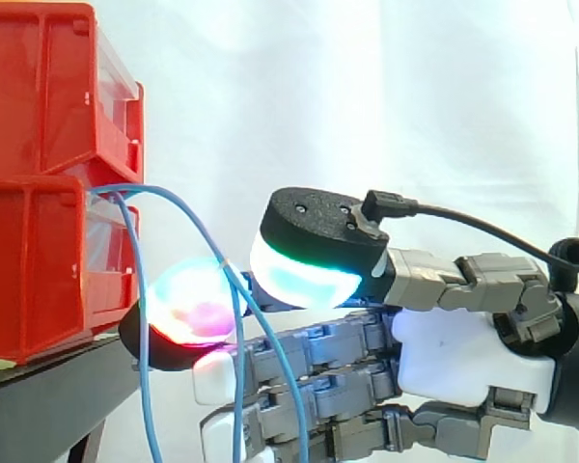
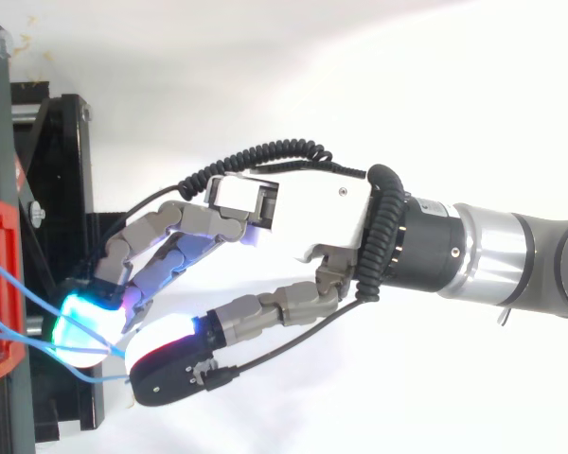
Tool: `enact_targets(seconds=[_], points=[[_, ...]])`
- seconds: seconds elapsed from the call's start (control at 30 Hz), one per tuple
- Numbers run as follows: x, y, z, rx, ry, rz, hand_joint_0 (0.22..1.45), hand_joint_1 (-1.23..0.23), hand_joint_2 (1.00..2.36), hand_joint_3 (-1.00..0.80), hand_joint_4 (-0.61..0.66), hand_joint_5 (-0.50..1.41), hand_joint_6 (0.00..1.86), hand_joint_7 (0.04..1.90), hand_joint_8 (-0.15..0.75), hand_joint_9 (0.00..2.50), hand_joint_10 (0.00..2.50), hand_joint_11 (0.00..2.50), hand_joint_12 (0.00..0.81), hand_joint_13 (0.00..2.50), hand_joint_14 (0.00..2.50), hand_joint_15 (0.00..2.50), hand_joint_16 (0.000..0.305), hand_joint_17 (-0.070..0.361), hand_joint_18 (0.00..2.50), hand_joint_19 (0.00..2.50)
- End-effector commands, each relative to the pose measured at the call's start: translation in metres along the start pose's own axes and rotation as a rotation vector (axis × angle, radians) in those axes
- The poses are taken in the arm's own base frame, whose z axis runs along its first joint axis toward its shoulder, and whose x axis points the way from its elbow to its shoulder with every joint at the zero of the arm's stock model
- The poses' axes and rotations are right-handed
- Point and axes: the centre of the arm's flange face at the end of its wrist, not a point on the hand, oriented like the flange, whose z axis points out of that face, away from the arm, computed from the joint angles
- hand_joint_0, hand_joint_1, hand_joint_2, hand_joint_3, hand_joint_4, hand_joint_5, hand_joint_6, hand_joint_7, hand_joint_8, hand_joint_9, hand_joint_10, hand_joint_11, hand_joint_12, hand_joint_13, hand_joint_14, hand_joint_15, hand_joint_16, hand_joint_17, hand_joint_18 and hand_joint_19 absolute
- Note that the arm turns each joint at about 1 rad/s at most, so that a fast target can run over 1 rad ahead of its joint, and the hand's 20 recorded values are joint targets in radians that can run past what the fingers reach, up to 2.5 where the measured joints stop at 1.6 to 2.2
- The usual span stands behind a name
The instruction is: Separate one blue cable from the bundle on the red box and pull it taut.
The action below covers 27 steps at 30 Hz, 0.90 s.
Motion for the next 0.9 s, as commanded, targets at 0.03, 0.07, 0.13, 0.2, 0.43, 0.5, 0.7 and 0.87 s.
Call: enact_targets(seconds=[0.03,0.07,0.13,0.2,0.43,0.5,0.7,0.87], points=[[-0.0014,-0.0003,-0.0001,0.006,0.003,-0.002,0.58,-0.73,1.01,-0.36,0.15,-0.12,0.9,0.61,0.25,0.83,0.02,0.41,0.356,0.82,0.02,0.45,0.043,0.098,0.65,0.5],[-0.0014,-0.0005,-0.0003,0.008,0.003,-0.002,0.58,-0.71,1.01,-0.4,0.14,-0.11,0.9,0.63,0.246,0.85,0.02,0.41,0.359,0.83,0.02,0.46,0.043,0.097,0.65,0.51],[-0.001,-0.0007,-0.0006,0.01,0.008,-0.003,0.57,-0.68,1.01,-0.42,0.14,-0.11,0.9,0.65,0.245,0.87,0.02,0.41,0.358,0.83,0.02,0.45,0.043,0.097,0.65,0.5],[-0.0008,-0.0001,-0.0001,0.008,0.009,-0.003,0.57,-0.65,1.0,-0.44,0.15,-0.1,0.9,0.65,0.245,0.88,0.02,0.41,0.361,0.84,0.02,0.47,0.043,0.097,0.65,0.51],[-0.0004,0.0012,0.0009,0.005,0.01,-0.002,0.6,-0.73,1.01,-0.37,0.12,-0.09,0.91,0.69,0.242,0.92,0.02,0.48,0.359,0.9,0.02,0.52,0.042,0.095,0.7,0.51],[-0.0003,0.0012,0.0009,0.005,0.012,-0.002,0.61,-0.77,1.01,-0.32,0.08,-0.09,0.92,0.69,0.242,0.92,0.02,0.48,0.359,0.92,0.02,0.54,0.042,0.094,0.72,0.52],[0.0012,0.0018,0.0013,-0.001,0.025,-0.002,0.67,-0.87,1.02,-0.18,-0.07,-0.1,0.96,0.72,0.245,0.91,0.02,0.5,0.364,0.95,0.02,0.56,0.043,0.098,0.76,0.52],[0.0026,0.0021,0.0014,-0.004,0.038,-0.001,0.73,-0.86,1.01,-0.33,-0.11,-0.11,0.97,0.68,0.232,0.9,0.02,0.5,0.361,0.94,0.02,0.56,0.043,0.097,0.76,0.53]])
